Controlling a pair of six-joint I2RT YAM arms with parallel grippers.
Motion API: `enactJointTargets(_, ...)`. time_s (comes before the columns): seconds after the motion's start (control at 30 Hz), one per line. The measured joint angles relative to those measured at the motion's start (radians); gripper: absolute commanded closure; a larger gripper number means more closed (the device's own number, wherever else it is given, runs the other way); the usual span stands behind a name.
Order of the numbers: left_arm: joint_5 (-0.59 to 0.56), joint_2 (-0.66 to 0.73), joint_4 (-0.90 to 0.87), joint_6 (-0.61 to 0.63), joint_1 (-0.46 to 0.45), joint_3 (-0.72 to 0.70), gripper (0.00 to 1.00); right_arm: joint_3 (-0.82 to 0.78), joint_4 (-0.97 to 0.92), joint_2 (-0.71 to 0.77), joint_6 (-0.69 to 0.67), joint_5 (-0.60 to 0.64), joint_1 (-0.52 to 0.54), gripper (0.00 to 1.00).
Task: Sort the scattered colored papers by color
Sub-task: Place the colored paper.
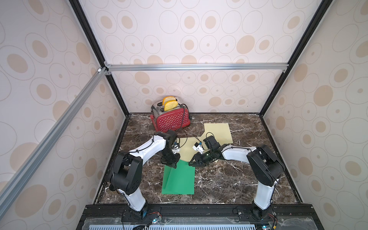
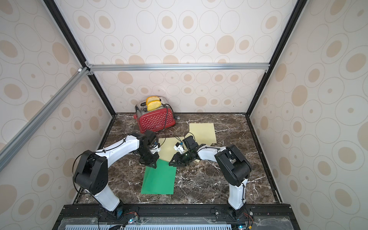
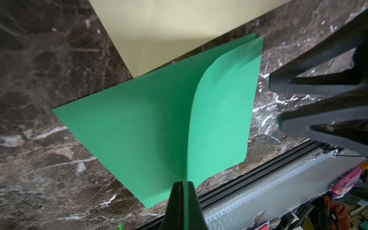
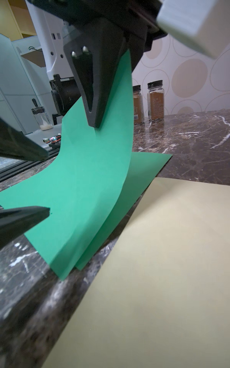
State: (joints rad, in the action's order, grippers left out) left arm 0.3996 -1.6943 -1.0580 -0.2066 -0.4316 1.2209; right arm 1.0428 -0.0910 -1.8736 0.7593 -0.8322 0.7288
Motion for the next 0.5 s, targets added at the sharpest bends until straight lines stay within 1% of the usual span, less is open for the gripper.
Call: enactJointTargets(0.5, -0.008, 0.000, -0.002, -0.011, 0.000, 0.007, 1.00, 0.000, -0.039, -0.021, -0.034, 0.003, 0.000, 0.58)
